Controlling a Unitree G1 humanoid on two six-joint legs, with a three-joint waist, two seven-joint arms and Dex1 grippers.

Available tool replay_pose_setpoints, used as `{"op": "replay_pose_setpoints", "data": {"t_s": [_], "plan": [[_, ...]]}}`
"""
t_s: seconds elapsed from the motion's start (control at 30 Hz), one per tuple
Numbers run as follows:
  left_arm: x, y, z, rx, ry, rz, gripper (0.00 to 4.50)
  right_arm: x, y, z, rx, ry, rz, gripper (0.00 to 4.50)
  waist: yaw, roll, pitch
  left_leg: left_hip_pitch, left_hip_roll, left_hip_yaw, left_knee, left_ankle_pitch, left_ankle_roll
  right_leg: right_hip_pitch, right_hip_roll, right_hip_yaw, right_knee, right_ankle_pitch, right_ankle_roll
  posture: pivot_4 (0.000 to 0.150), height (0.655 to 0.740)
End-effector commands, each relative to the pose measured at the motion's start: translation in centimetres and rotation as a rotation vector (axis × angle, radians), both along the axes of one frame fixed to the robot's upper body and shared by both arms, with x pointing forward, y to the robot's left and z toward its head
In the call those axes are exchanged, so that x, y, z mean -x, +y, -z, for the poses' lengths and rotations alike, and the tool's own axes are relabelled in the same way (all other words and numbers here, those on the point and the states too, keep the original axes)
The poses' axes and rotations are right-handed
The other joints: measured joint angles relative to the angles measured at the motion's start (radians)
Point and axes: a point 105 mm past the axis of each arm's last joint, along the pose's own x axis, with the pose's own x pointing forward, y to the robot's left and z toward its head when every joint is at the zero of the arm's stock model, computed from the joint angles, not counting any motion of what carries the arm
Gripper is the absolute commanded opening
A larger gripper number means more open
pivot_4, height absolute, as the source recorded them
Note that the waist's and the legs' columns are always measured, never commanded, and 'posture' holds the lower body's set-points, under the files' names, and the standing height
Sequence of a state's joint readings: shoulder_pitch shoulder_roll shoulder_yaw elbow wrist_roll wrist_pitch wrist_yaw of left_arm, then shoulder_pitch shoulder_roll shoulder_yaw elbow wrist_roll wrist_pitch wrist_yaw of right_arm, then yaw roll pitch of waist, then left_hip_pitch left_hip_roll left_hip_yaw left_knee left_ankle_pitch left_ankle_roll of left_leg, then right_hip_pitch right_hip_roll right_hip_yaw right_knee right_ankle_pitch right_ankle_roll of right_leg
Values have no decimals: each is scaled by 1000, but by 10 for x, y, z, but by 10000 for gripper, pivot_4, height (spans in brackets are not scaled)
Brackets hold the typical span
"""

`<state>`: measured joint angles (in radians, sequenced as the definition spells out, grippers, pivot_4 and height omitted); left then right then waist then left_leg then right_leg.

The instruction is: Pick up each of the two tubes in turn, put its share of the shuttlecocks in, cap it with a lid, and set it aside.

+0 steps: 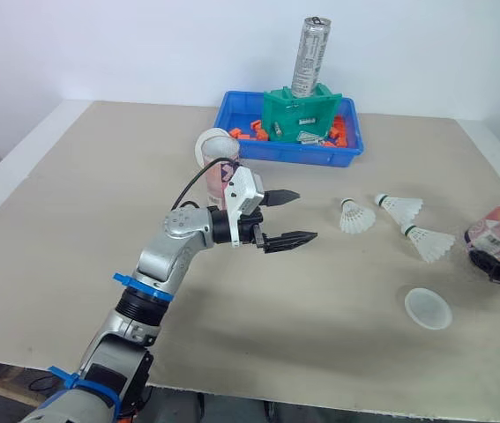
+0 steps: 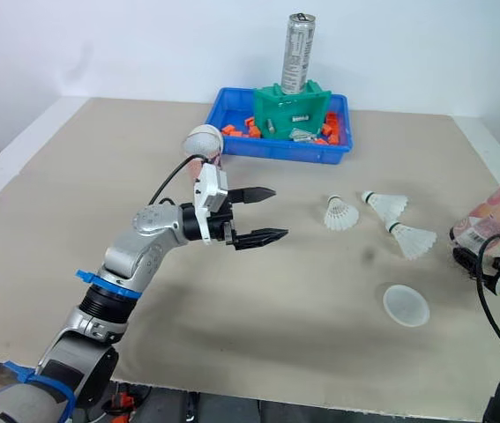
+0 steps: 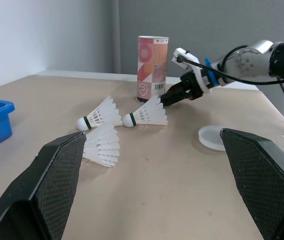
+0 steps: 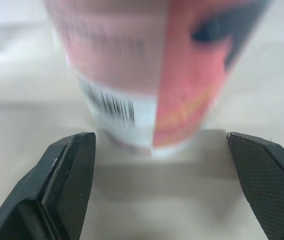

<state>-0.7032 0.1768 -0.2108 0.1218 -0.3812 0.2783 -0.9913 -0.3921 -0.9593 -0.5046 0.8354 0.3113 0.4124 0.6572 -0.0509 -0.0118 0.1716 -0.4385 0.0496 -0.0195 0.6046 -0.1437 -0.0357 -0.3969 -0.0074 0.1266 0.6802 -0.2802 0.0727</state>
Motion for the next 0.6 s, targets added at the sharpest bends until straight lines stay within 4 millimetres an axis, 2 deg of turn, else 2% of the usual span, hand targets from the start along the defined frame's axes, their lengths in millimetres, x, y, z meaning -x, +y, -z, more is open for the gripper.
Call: {"op": "replay_pose_setpoints", "data": {"t_s": [0.03, 0.13, 0.23, 0.3, 0.4, 0.53, 0.6], "plan": [[7, 12, -14, 29, -48, 2, 45000, 15, -4, -31, 64, -20, -77, 44641, 0, 0, 0, 0, 0, 0, 0, 0, 0, 0, 0, 0, 0, 0, 0, 1500, 7400], [13, 32, -5, -18, -28, -26, 45000, 36, -7, -43, 76, -6, -121, 44641, 0, 1, 0, 1, 0, -1, 0, 0, 0, 1, 0, 0, 0, -1, 0, 1500, 7400], [14, 51, 9, -71, 18, -89, 45000, 44, 18, -64, 57, -68, -262, 44641, -4, 1, -1, 1, 0, 0, -1, 0, 0, 1, 0, 0, 0, -1, 0, 1500, 7400], [10, 63, 22, -106, 53, -164, 45000, 45, 44, -75, 55, -99, -372, 44641, -10, 1, -1, 2, 0, -1, 0, 0, 0, 2, 0, 0, 0, -1, 0, 1500, 7400], [1, 86, 37, -120, 112, -331, 45000, 44, 99, -85, 95, -108, -579, 44641, -18, -1, 0, 3, 0, -2, 4, 1, 1, 6, 0, -1, 0, 0, -3, 1500, 7400], [-12, 117, 58, -110, 172, -623, 45000, 32, 149, -89, 115, -142, -717, 44641, -27, -3, 1, 4, 0, -2, 7, 1, 2, 7, 0, 0, 0, 1, -3, 1500, 7400], [-23, 134, 64, -72, 197, -800, 45000, 26, 184, -91, 109, -179, -822, 44641, -25, -5, 2, 3, 0, -2, 8, 1, 2, 7, 0, 1, 0, 2, -3, 1500, 7400]]}}
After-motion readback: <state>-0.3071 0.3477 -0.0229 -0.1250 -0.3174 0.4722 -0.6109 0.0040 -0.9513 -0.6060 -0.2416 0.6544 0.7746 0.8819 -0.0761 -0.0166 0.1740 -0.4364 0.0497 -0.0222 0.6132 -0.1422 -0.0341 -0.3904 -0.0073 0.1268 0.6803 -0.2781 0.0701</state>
